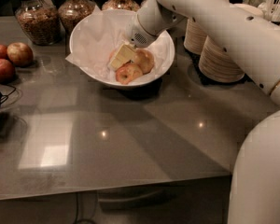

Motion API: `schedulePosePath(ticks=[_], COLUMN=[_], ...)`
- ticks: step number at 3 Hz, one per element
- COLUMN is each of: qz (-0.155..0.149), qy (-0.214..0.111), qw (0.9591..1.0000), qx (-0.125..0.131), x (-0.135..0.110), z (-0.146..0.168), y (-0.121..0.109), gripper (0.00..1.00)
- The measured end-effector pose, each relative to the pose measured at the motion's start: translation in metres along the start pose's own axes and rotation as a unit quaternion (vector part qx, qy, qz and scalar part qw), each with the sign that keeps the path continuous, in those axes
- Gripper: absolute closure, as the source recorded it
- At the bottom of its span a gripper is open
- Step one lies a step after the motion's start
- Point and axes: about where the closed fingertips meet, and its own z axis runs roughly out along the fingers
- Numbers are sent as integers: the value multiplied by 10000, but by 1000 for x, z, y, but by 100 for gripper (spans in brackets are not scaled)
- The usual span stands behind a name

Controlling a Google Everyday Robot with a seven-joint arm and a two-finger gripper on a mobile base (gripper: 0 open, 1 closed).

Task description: Pick apple from white bowl

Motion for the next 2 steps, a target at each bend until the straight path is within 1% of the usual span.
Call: schedulePosePath(ticks=[1,2], qz=[73,73], qy=[33,33], qw=[9999,9999], qx=[-93,-93], x=[4,2], z=[6,5], y=[6,5], gripper=[24,25])
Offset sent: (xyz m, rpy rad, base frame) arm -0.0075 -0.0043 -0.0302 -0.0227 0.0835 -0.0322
